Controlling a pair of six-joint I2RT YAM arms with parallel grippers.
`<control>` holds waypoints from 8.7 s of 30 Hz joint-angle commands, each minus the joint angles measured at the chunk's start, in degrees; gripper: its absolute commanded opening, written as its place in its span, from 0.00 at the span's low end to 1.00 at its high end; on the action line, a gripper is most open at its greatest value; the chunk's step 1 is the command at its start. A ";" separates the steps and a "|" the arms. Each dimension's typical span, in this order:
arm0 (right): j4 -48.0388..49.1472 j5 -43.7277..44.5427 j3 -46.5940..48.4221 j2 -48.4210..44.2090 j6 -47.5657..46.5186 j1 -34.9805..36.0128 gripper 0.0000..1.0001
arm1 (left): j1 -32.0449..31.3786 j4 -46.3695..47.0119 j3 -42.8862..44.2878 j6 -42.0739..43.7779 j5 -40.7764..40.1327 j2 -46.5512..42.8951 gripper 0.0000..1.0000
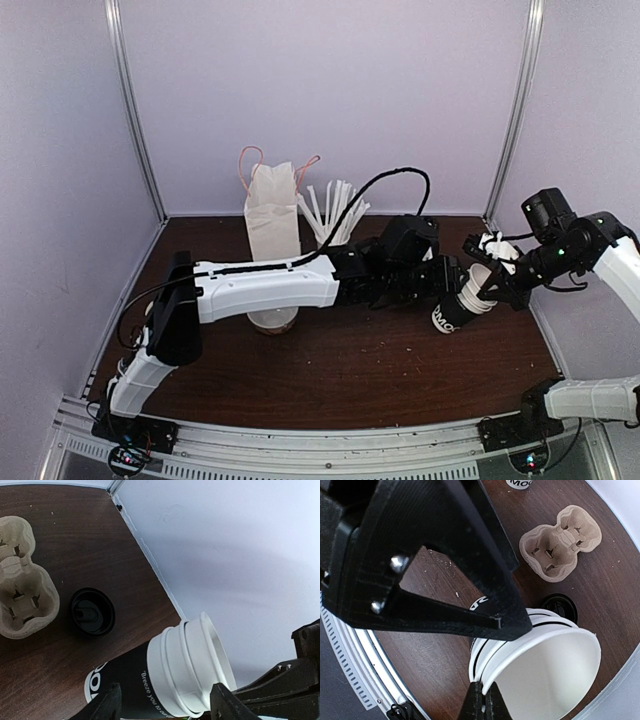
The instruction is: Pack the takeout coffee
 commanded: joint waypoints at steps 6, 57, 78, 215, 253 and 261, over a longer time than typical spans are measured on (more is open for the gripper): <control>3.07 -0.69 -0.87 0.83 1.00 1.01 0.00 | -0.28 1.49 2.01 -1.08 0.73 1.10 0.62; -5.43 5.34 14.45 0.68 -3.03 0.78 0.00 | 1.18 1.59 -22.09 24.38 -0.35 -11.87 0.69; 2.27 10.08 12.34 15.90 -2.48 27.96 0.00 | 0.51 -6.11 -54.77 32.84 -27.86 -56.00 0.67; 20.96 11.45 -5.78 27.75 -14.94 -2.97 0.42 | 5.91 -18.38 -52.63 38.15 -17.20 -57.13 0.76; 25.43 15.97 -4.89 36.97 -9.54 -0.13 0.07 | 5.87 -16.53 -53.19 37.23 -15.63 -55.76 0.76; 11.81 6.00 -2.26 24.21 -4.52 0.23 0.01 | 5.92 -10.90 -53.73 39.13 -13.00 -53.51 0.76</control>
